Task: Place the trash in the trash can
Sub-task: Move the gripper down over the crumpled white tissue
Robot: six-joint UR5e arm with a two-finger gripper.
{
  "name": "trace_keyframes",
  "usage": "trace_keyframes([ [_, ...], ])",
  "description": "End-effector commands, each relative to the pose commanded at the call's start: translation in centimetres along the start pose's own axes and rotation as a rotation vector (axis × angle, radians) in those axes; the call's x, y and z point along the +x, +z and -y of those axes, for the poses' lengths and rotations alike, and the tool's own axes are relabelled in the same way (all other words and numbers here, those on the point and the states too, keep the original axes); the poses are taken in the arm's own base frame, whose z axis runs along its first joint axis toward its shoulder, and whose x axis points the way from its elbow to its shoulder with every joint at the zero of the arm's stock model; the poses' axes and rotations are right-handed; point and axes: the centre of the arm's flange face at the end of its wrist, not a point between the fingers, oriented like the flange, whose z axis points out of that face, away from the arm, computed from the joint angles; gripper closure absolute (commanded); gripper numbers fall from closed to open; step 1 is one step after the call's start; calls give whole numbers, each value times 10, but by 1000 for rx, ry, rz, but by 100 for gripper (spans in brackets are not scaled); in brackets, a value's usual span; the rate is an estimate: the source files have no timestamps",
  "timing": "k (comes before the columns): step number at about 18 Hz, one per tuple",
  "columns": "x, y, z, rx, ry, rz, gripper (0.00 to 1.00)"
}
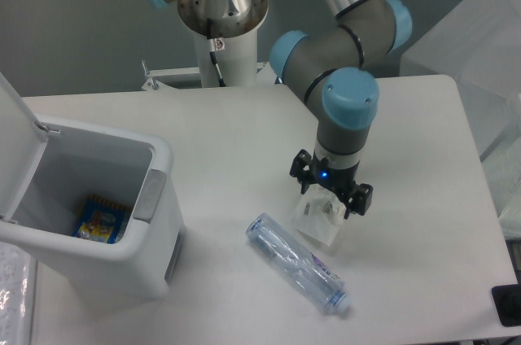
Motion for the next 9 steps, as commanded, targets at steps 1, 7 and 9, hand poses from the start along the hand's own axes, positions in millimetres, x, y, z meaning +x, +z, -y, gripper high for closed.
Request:
trace_keyframes([
  [1,0,1,-1,-10,-2,9,0],
  [7,-1,24,8,-48,-25,42,0],
  [9,0,30,8,-94,-19,55,0],
])
